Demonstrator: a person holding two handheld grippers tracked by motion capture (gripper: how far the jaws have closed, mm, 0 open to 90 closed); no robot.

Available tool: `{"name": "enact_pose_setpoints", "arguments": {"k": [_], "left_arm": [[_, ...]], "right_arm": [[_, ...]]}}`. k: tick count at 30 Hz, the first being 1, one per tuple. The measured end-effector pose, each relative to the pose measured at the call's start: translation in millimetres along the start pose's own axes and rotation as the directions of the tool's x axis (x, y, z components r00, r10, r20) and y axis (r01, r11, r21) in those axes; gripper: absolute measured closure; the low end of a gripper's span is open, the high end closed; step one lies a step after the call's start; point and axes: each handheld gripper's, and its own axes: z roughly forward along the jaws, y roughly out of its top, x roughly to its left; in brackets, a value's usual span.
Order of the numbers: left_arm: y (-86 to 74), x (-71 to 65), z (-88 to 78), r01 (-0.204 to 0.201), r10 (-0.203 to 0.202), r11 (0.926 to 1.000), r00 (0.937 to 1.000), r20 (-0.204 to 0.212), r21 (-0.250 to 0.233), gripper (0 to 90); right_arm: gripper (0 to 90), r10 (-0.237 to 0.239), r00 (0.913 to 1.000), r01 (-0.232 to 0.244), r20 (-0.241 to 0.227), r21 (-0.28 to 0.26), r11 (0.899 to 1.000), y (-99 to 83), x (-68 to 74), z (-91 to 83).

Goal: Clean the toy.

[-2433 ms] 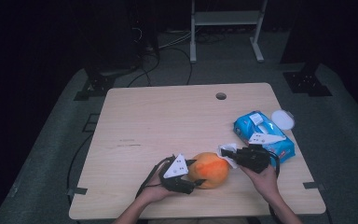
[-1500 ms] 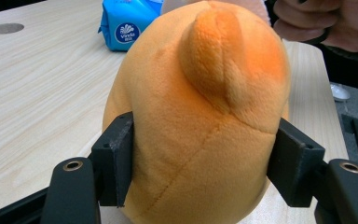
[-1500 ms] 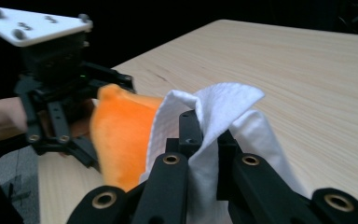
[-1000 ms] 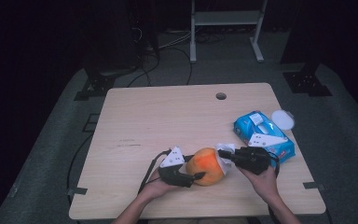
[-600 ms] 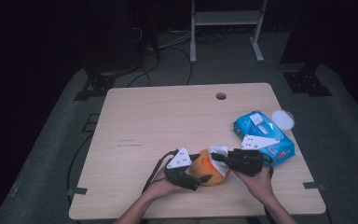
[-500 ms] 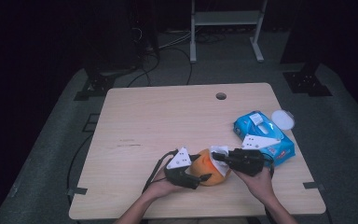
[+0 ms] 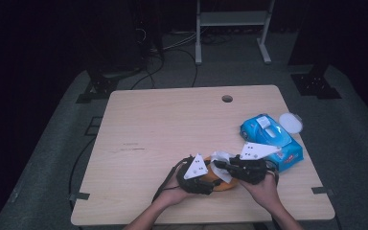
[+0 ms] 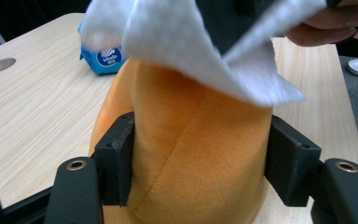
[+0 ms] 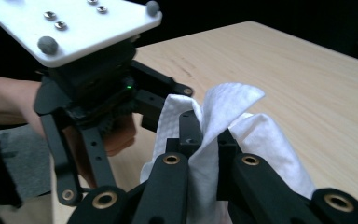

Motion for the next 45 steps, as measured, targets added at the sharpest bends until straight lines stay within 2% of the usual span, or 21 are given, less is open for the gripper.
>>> {"name": "enact_pose_setpoints", "arguments": {"k": [5,13,16,17,18,20,23,31,39,42,45], "left_arm": [[-4.3,5.8,-0.6,0.041,-0.04,0.999,0.999,0.018,-0.019,35.7],[-7.7,11.7,-4.0,0.06,-0.059,0.998,0.9976,0.035,-0.021,35.5],[-9.6,14.8,-6.0,0.08,-0.079,0.9964,0.9961,0.038,-0.025,35.3],[-10.2,15.9,-6.7,0.085,-0.084,0.996,0.9957,0.04,-0.026,35.3],[-11.1,17.2,-7.7,0.087,-0.086,0.9959,0.9954,0.043,-0.027,35.3],[-11.8,18.3,-8.4,0.088,-0.087,0.9958,0.9952,0.044,-0.026,35.3],[-12.9,19.8,-9.0,0.098,-0.097,0.9947,0.9941,0.05,-0.03,35.3],[-18.8,29.9,-15.0,0.149,-0.145,0.9878,0.9872,0.065,-0.047,35.4],[-19.5,29.3,-16.1,0.14,-0.137,0.9892,0.9882,0.069,-0.044,35.3],[-19.7,29.4,-16.3,0.143,-0.139,0.9887,0.9878,0.07,-0.046,35.3],[-20.2,30.1,-17.4,0.146,-0.142,0.9883,0.9873,0.072,-0.046,35.3]], "right_arm": [[86.3,0.035,0.9993,-0.035,0.013,-0.027,0.999,-4.3,-8.8,-6.6],[86.2,0.069,0.9975,-0.068,0.016,-0.046,0.997,-8.0,-14.8,-10.8],[86.1,0.075,0.9969,-0.074,0.024,-0.051,0.996,-9.3,-17.3,-12.3],[86.1,0.078,0.9961,-0.076,0.041,-0.039,0.996,-10.5,-18.7,-12.8],[86.1,0.079,0.9961,-0.077,0.041,-0.037,0.996,-12.0,-20.6,-12.7],[86.1,0.109,0.9935,-0.108,0.032,-0.036,0.993,-16.0,-25.6,-13.0],[86.1,0.126,0.9911,-0.124,0.043,-0.034,0.992,-19.6,-32.1,-15.0],[86.0,0.192,0.9791,-0.19,0.069,-0.025,0.981,-30.4,-47.8,-21.5],[85.8,0.213,0.9752,-0.213,0.061,-0.005,0.977,-35.2,-52.4,-24.1],[85.8,0.234,0.9696,-0.236,0.073,0.019,0.972,-39.5,-57.5,-30.4],[85.8,0.233,0.9684,-0.237,0.087,0.039,0.971,-42.0,-58.7,-36.1]]}}
